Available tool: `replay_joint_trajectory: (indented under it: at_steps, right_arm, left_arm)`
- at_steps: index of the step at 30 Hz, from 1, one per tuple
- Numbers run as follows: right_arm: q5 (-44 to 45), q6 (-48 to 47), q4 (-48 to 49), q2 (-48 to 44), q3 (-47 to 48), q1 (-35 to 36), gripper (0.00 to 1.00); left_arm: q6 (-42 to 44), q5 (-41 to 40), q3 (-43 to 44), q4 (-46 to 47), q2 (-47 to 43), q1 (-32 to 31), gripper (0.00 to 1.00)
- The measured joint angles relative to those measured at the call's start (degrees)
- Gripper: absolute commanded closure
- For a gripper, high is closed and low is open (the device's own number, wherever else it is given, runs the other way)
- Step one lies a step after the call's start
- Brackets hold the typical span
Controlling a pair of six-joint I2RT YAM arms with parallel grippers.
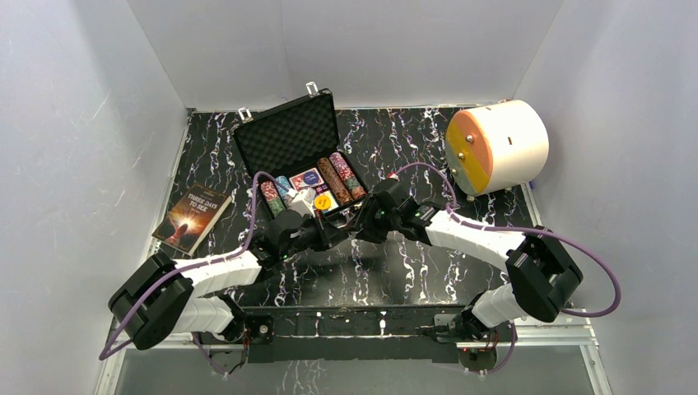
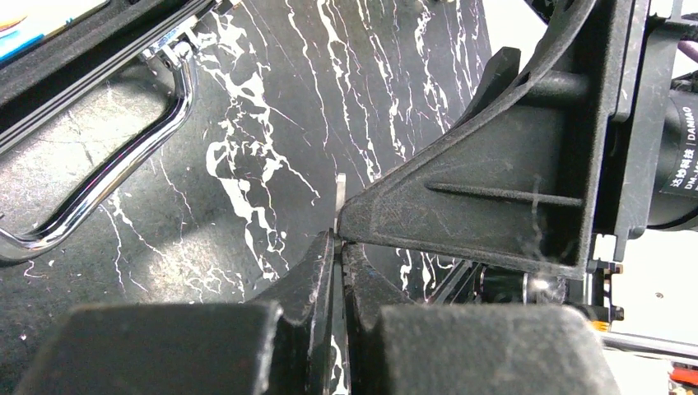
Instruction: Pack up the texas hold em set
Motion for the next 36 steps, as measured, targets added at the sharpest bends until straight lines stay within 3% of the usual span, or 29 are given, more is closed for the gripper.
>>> replay_joint_trajectory:
  at_steps: [4,7,16,24,29,36]
  right_arm:
    - [-0.3,-0.5,0.2,0.0,0.0,0.0,0.31]
    - [-0.4,-2.2,0.2,-0.5,0.0,0.0,0.26]
    - [5.6,-6.6,1.2,-11.4,-1.6,0.2,0.28]
    - [8.6,-7.4,0.6,-13.9,-6.8,0.2,0.28]
    - [8.7,-7.6,0.3,-13.9,-7.1,0.2,0.29]
    - [8.7,-7.6,0.3,-13.9,-7.1,0.2,0.29]
  left_arm:
    - [2.8,-0.3,0.3,-0.9,-0.2,0.0,1.00]
    - [7.7,-2.0,2.2,-7.8,-2.0,-0.1,1.00]
    - [26.1,-6.3,22.7,-41.0,-2.7,1.2,1.00]
    - [45.2,-6.6,37.4,-65.0,8.7,7.4,1.00]
    - [54.3,-8.9,43.7,-74.4,16.9,7.8,1.00]
    - [60.2,-12.3,47.7,-79.2,17.7,8.3,1.00]
